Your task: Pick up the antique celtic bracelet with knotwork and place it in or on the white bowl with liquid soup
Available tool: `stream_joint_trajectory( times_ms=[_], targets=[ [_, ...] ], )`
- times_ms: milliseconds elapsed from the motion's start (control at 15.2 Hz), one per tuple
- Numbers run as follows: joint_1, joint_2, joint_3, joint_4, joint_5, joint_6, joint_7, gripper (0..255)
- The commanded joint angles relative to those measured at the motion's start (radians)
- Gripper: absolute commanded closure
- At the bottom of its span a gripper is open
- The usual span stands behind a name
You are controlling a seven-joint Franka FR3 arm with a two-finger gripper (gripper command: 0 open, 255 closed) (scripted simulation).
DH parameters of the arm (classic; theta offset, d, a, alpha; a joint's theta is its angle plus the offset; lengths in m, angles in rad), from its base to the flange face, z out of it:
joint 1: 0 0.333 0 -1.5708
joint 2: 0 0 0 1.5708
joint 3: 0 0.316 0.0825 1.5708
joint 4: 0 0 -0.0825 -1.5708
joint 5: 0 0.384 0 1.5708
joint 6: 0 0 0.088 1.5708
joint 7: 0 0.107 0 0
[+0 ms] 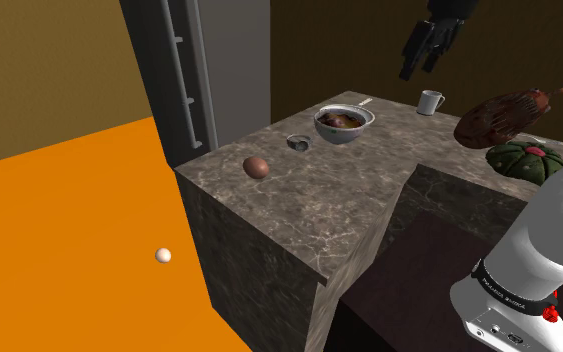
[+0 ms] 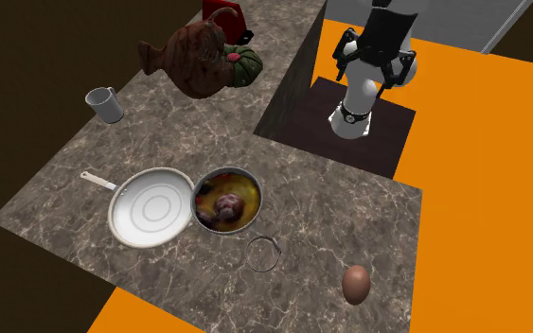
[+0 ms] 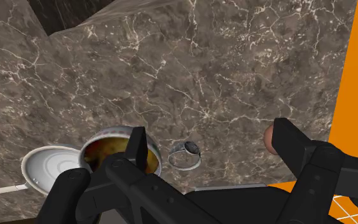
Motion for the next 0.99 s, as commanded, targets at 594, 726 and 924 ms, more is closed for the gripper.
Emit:
stream_joint_trajectory(
  times_ms=[594,726,924],
  targets=[
    [-0.002,0.26,-0.002,-0.022,-0.006,0.271,-0.012,0],
    [-0.003,0.327,-0.002,-0.011,-0.008,0.325,-0.014,0],
    [-0.005,0.431,-0.002,0.015,-0.011,0.401,-0.017,0]
  ],
)
